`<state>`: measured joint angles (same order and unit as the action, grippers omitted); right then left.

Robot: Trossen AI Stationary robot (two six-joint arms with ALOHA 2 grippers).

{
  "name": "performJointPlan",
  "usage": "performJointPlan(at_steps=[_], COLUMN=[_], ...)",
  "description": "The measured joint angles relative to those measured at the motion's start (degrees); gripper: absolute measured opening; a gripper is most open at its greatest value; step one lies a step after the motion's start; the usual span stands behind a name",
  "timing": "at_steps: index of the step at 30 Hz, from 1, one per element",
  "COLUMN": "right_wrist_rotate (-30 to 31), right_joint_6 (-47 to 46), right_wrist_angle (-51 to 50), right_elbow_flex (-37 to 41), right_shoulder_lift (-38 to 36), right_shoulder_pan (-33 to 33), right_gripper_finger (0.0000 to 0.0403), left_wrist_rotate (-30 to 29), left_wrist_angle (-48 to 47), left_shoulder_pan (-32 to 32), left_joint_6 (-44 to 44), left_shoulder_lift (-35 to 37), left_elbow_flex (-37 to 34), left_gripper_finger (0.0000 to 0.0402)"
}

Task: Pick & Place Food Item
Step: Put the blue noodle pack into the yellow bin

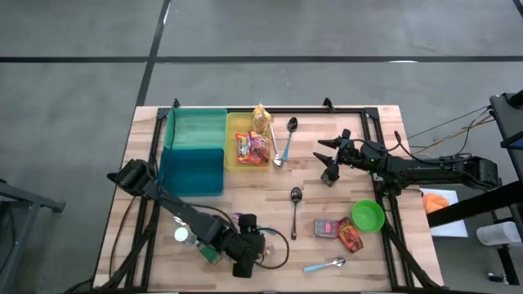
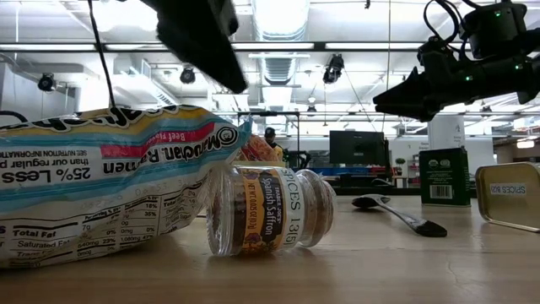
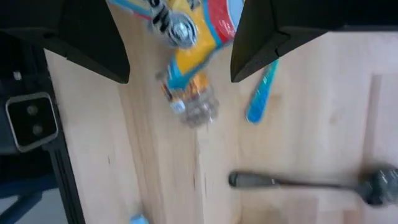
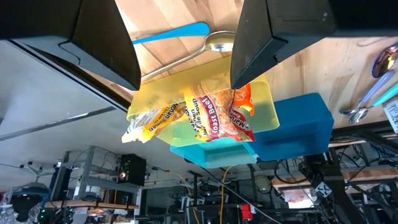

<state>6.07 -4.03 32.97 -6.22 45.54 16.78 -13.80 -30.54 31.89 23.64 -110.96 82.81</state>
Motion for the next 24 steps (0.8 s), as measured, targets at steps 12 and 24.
performJointPlan(at_steps=[12,24], right_wrist_rotate=[0.00,0.01], right_joint_6=[0.00,0.00], right_wrist_angle=[0.00,0.00], right_elbow_flex=[0.00,0.00], right_shoulder_lift=[0.00,0.00], right_shoulder_pan=[0.02,0.02], right_gripper_finger=[0.0247,0.0246], left_wrist_rotate=[5.90,5.68], left_wrist_angle=[10.59,12.46], left_shoulder_pan=[-0.54,-1.48], left_joint_6=[-0.99,-2.89], left_shoulder_lift=[-0.09,-0.09], left_elbow_flex=[-7.71,-12.82], left_gripper_finger=[0.0280,0.0280])
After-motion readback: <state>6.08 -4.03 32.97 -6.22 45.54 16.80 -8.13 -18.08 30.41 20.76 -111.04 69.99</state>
